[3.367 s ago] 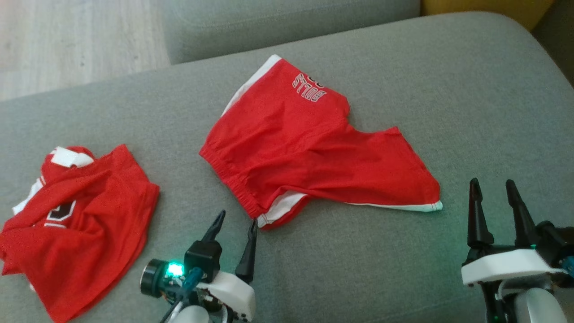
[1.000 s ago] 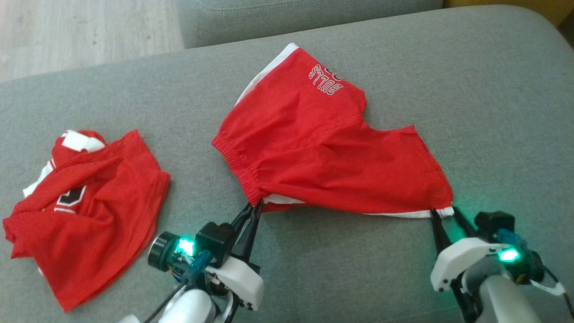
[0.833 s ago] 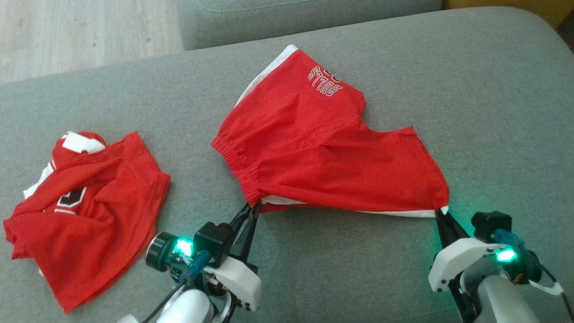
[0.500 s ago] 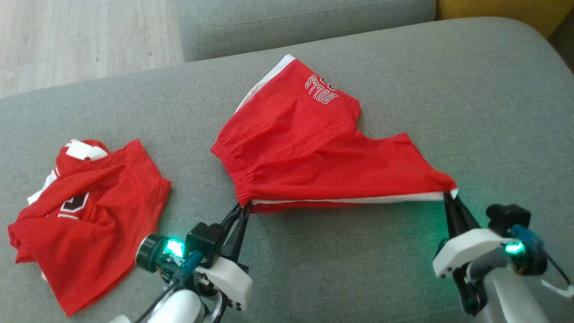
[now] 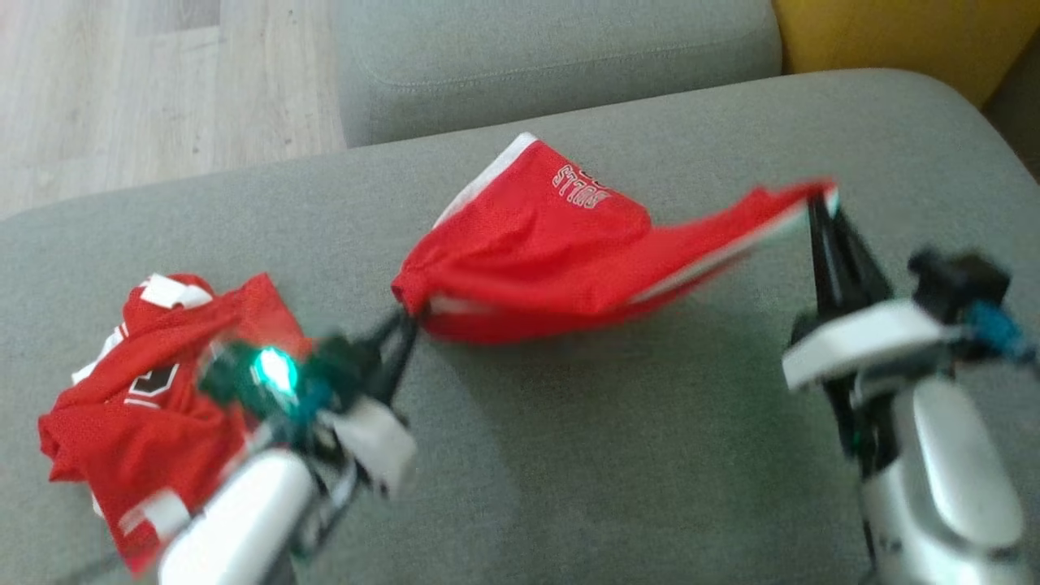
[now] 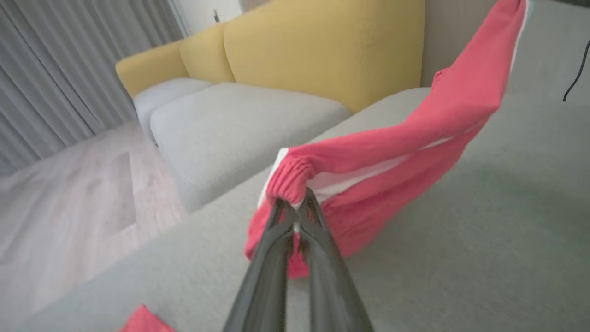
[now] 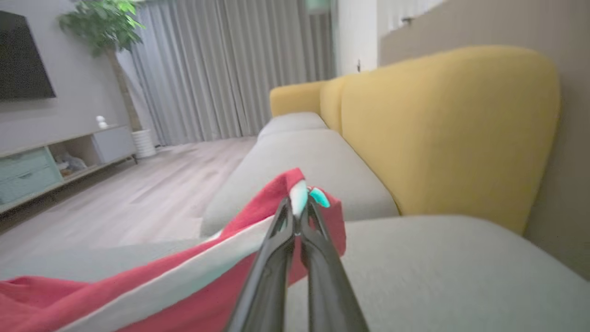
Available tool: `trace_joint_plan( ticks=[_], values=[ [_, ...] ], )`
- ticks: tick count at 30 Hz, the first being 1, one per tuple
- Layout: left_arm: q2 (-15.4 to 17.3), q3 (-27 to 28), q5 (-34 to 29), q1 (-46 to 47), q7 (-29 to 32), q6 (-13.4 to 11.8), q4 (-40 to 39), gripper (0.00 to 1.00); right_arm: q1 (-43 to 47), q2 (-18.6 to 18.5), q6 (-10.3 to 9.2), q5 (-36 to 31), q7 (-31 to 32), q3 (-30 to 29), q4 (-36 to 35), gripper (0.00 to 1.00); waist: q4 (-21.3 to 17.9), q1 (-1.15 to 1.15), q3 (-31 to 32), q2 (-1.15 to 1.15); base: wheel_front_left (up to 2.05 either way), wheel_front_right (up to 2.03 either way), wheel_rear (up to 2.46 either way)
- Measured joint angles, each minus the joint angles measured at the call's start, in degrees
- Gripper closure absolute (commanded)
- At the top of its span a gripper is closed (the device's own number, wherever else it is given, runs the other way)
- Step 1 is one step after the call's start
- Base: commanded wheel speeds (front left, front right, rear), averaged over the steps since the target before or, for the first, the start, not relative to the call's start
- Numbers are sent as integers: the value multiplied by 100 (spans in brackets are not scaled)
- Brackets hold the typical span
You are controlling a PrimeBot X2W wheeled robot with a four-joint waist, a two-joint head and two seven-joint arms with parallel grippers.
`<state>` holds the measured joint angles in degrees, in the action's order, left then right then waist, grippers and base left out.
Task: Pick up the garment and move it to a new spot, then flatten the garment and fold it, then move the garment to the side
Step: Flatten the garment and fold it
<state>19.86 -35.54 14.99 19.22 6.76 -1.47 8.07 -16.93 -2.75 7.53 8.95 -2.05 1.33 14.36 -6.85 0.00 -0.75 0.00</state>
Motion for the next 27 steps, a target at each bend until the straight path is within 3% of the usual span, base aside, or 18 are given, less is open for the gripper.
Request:
trace_joint_plan(
  ticks=[7,14,20,27],
  values=[
    [227,175,-45,1368,376,433,-269,100,-1076,-256,0,59,318,86,-633,100,-6,0,115,0,0,0,0],
    [234,383,129,2555,680,658,-350,100,-1844,-353,0,-67,511,22,-953,100,-79,0,337,0,0,0,0],
    [203,427,421,2466,653,650,-608,100,-1716,-355,0,-199,809,-213,-1379,100,-112,-1,499,0,0,0,0],
    [303,366,680,1658,866,602,-881,100,-973,-359,0,-297,1221,-355,-1578,100,-118,-1,356,0,0,0,0]
  ],
)
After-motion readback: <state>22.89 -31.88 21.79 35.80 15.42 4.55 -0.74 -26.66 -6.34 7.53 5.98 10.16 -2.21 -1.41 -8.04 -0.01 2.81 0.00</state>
